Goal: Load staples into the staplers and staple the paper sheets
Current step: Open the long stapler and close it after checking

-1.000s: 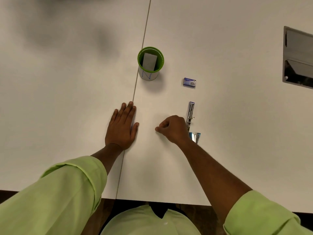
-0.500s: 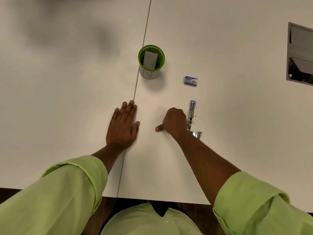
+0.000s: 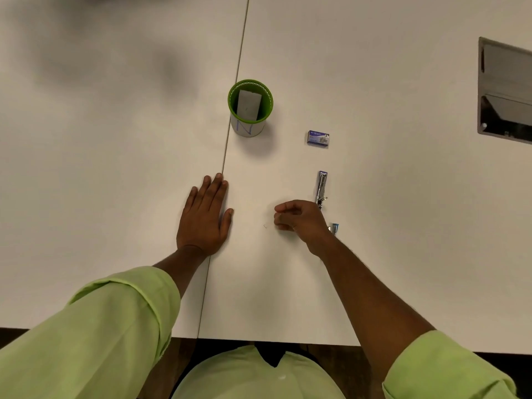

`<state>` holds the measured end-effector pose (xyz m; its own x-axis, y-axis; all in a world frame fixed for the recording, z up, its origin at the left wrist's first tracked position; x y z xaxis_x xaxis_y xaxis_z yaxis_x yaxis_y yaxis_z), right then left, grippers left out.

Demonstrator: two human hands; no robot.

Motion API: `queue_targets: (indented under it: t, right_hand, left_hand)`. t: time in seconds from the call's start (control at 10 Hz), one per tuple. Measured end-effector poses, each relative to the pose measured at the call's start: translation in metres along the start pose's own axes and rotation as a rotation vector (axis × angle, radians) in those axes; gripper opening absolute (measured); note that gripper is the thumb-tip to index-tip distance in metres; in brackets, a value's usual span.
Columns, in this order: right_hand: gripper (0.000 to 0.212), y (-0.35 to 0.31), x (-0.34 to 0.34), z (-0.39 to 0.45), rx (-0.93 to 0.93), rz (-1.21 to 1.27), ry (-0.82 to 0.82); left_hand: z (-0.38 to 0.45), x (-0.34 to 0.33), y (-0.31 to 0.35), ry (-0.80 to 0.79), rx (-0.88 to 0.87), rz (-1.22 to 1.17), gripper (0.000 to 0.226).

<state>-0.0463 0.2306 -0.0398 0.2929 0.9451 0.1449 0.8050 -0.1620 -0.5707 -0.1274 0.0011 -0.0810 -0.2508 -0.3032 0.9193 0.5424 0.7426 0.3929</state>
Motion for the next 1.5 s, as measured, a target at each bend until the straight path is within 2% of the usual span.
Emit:
queue_targets:
  t: [0.1, 0.2, 0.3, 0.4, 0.6, 0.7, 0.9, 1.0, 1.2, 1.4, 1.5]
  right_hand:
    - [0.020, -0.001, 0.001, -0.002, 0.067, -0.166, 0.056]
    - [0.006, -0.005, -0.007, -0.005, 0.171, -0.484, 0.120]
    - [0.026, -0.009, -0.017, -0.007, 0.186, -0.617, 0.222]
    - [0.034, -0.012, -0.024, -0.006, 0.160, -0.680, 0.301]
    - [0.034, -0.020, -0.029, -0.004, 0.150, -0.815, 0.329]
    - [0.032, -0.018, -0.025, -0.006, 0.168, -0.739, 0.288]
    - [0.014, -0.006, -0.008, -0.009, 0.027, -0.168, 0.137]
    - [0.014, -0.004, -0.006, -0.008, -0.034, -0.037, 0.092]
    - [0.012, 0.004, -0.009, -0.008, 0.022, -0.067, 0.153]
    - [0.009, 0.007, -0.012, -0.011, -0.033, 0.143, 0.111]
    - [0.012, 0.002, -0.012, -0.009, 0.041, 0.027, 0.159]
  left_hand:
    - [0.000, 0.001, 0.000, 0.004, 0.001, 0.004, 0.066]
    - [0.001, 0.001, 0.001, 0.003, 0.000, 0.009, 0.066]
    - [0.000, 0.001, 0.001, 0.006, 0.003, -0.001, 0.066]
    - [0.000, 0.000, 0.000, 0.007, 0.003, -0.001, 0.066]
    - [0.001, -0.001, 0.000, 0.014, -0.004, 0.002, 0.066]
    - [0.001, 0.000, 0.000, 0.018, -0.005, 0.004, 0.066]
    - [0.000, 0.001, 0.000, 0.015, -0.005, -0.003, 0.066]
    - [0.000, 0.001, 0.001, 0.003, -0.004, 0.008, 0.066]
    - [0.000, 0.000, 0.000, 0.006, -0.004, 0.008, 0.065]
    - [0.000, 0.000, -0.002, 0.022, -0.005, -0.003, 0.065]
    - [0.000, -0.001, -0.001, 0.021, -0.005, -0.004, 0.065]
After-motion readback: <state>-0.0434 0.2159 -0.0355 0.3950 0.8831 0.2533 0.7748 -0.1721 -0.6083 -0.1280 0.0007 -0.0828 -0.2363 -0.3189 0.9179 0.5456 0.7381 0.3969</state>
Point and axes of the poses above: each hand's wrist, its own z-axis towards the middle knuckle, its own x-axis out of the back of the hand, y = z × x, the point moved 5 cm from there along z, towards the middle knuckle, and after that the axes turned 5 degrees about -x, right-handed, at the moved point
